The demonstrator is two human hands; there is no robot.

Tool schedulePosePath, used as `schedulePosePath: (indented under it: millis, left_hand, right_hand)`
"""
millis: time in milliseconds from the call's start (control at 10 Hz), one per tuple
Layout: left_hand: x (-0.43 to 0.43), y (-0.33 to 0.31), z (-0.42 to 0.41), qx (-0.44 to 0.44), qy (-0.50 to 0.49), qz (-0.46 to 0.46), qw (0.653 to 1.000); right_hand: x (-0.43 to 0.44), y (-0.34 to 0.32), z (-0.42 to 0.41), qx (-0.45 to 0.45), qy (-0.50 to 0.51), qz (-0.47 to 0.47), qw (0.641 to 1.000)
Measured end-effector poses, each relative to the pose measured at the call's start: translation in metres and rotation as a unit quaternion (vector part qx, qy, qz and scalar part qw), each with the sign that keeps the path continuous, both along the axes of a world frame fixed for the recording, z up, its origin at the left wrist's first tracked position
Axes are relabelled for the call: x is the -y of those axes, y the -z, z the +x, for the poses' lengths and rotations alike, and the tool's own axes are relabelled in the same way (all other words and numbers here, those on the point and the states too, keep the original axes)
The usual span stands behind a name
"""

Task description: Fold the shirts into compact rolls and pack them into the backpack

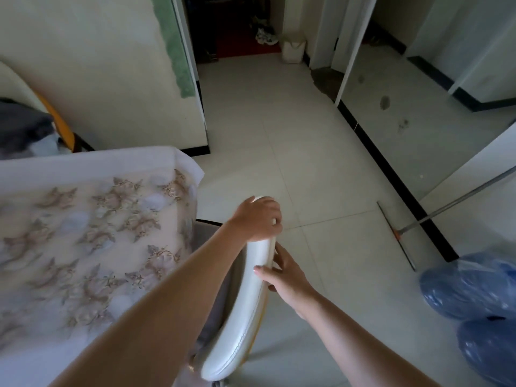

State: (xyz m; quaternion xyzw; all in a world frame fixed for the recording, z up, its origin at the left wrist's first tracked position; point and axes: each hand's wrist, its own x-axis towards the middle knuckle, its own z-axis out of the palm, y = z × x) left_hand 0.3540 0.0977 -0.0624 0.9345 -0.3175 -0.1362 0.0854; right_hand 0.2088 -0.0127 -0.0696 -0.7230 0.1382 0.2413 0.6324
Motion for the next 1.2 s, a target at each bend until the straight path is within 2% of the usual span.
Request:
schedulePosePath:
  millis: [100, 200, 300, 400, 500, 700, 900, 1000, 1100, 1200]
  left_hand:
    - [-0.049, -0.007, 0.022, -0.048, -0.134, -0.034, 0.989]
    - [-0.081, 0.0, 0.01, -0.144, -0.258, -0.113, 0.949]
    - [-0.093, 0.004, -0.006, -0.169, -0.273, -0.153, 0.935]
    - [-0.099, -0.003, 0.01, -0.076, -0.203, -0.088, 0.972]
    - [-0.11, -0.002, 0.03, -0.053, -0.166, -0.061, 0.983]
    - [-0.158, 0.003, 0.074, 0.002, -0.221, -0.053, 0.974]
    - [-0.174, 0.005, 0.083, -0.03, -0.251, -0.064, 0.965]
    - [-0.177, -0.001, 0.078, -0.096, -0.242, -0.081, 0.962]
    - [-0.188, -0.016, 0.063, -0.149, -0.252, -0.133, 0.947]
    - [-0.201, -0.035, 0.039, -0.16, -0.283, -0.183, 0.928]
  right_hand:
    - [-0.043, 0.003, 0.005, -0.006, 0.034, 0.006, 0.999]
    - [-0.066, 0.007, 0.002, -0.045, 0.024, 0.029, 0.998]
    - [-0.086, 0.004, 0.016, -0.033, -0.015, 0.02, 0.999]
    - [-0.113, 0.009, 0.028, -0.014, -0.036, -0.057, 0.998]
    - [-0.124, 0.014, 0.044, -0.008, -0.039, -0.082, 0.996]
    - [-0.151, 0.012, 0.108, 0.009, -0.108, -0.087, 0.99]
    - [-0.169, 0.026, 0.124, -0.019, -0.083, -0.126, 0.988]
    - [-0.167, 0.022, 0.124, -0.023, -0.095, -0.145, 0.985]
    - [-0.163, 0.011, 0.122, -0.013, -0.115, -0.148, 0.982]
    - [-0.156, -0.007, 0.119, -0.022, -0.117, -0.172, 0.978]
